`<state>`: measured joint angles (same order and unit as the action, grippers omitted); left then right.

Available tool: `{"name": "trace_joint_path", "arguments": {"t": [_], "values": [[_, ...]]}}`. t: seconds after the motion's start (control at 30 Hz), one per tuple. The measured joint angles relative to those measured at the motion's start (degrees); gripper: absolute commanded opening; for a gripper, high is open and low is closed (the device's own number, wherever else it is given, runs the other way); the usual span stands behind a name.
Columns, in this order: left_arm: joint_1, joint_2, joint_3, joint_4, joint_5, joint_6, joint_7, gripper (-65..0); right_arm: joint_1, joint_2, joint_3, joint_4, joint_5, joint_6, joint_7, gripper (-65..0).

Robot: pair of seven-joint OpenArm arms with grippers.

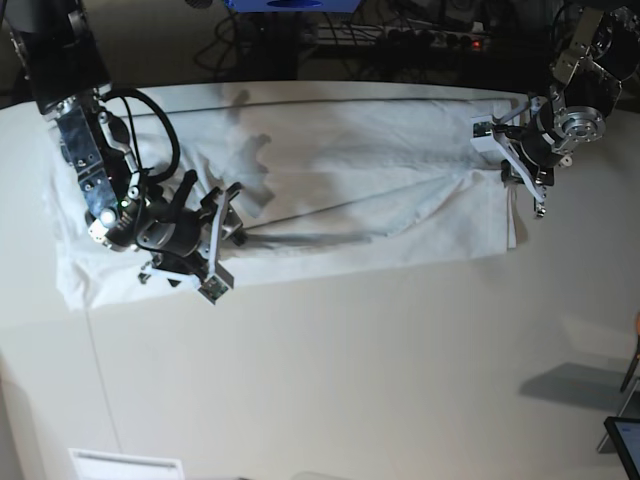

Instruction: Fold the T-shirt properly

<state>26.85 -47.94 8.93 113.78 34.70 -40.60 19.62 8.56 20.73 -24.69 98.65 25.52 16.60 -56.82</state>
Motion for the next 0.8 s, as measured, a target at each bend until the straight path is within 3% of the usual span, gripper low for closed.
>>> {"name": "trace_joint_path", "arguments": {"t": [0.17,0.27,0.33,0.53,0.8], "values": [[0.0,0.0,0.0,0.0,0.0,0.0,0.0,-65.0,0.1,-1.5,0.1,-1.7,-7.4,-0.2,-0.2,-31.2],[0.0,0.0,0.1,0.0,0.0,0.0,0.0,-65.0,0.2,-2.9,-0.1,-1.7,-7.9,0.0,0.4,-32.4],[0.0,0.7,0.0,0.0,0.0,0.0,0.0,-65.0,0.2,-2.9,-0.1,-1.7,-8.0,0.2,0.3,-38.2],[-0.2,1.6,-0.2,0.0,0.1,0.0,0.1,-65.0,0.0,-3.5,0.1,-1.7,-8.6,0.2,-0.2,-63.8],[-0.5,1.6,-0.2,-0.1,0.0,0.0,0.0,-65.0,-3.4,-3.6,0.5,-1.3,-8.4,0.2,-0.2,-64.9]]}}
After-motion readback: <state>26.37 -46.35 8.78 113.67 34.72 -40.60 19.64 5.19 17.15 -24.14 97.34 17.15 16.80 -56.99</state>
